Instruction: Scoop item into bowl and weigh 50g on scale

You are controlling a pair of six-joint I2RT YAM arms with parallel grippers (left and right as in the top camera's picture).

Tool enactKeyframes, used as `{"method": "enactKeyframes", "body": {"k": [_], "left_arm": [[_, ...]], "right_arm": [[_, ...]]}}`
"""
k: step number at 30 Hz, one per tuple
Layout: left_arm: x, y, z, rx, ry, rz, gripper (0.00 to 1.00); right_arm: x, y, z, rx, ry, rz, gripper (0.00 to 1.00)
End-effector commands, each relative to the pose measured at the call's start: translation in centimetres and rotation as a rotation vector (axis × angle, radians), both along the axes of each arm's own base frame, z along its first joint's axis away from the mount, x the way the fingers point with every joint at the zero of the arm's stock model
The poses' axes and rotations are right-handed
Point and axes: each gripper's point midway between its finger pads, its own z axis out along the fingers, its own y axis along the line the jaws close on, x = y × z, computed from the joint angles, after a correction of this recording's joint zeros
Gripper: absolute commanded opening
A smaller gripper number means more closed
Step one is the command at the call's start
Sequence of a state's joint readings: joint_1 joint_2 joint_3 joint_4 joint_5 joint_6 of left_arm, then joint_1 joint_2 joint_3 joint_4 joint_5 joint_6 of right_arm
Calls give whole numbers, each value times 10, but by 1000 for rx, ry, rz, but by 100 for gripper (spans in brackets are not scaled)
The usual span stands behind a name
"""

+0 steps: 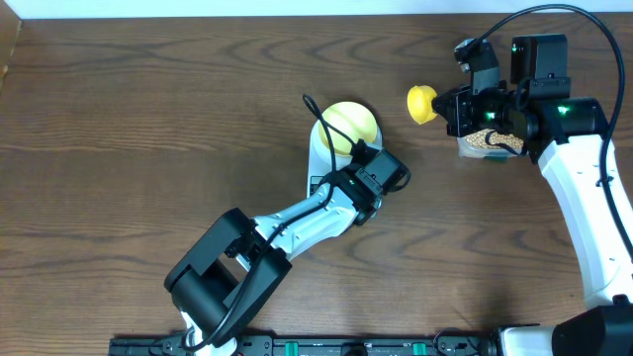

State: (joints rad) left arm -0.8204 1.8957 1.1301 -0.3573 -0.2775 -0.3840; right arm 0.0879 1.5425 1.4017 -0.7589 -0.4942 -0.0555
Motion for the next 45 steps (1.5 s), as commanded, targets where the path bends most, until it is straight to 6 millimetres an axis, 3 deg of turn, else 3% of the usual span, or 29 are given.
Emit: {"method": "enactKeyframes", "body": {"k": [1, 10, 20, 24, 32, 33, 36, 40, 45], "left_arm": [[-3, 17, -19, 123, 1, 1, 8], [-11, -2, -13, 156, -34, -93, 7], [-15, -11, -11, 121, -7, -137, 8], [-10, -17, 19, 73, -53, -137, 8], [-9, -19, 114, -102, -194, -132, 8], [-12, -20, 133, -153, -206, -156, 8], [-12, -15, 156, -239, -209, -166, 8], [-3, 8, 172, -296, -200, -120, 8], [1, 50, 160, -262, -116, -33, 8]], "right_arm": [[3, 0, 9, 3, -27, 11, 1], [3, 0, 9, 3, -27, 11, 1], [2, 0, 9, 3, -27, 11, 1], [3, 0, 9, 3, -27, 11, 1], [4, 0, 10, 3, -33, 11, 1], [4, 0, 10, 3, -34, 11, 1], [4, 0, 10, 3, -35, 11, 1], [4, 0, 10, 3, -36, 11, 1], [4, 0, 10, 3, -38, 11, 1]]}}
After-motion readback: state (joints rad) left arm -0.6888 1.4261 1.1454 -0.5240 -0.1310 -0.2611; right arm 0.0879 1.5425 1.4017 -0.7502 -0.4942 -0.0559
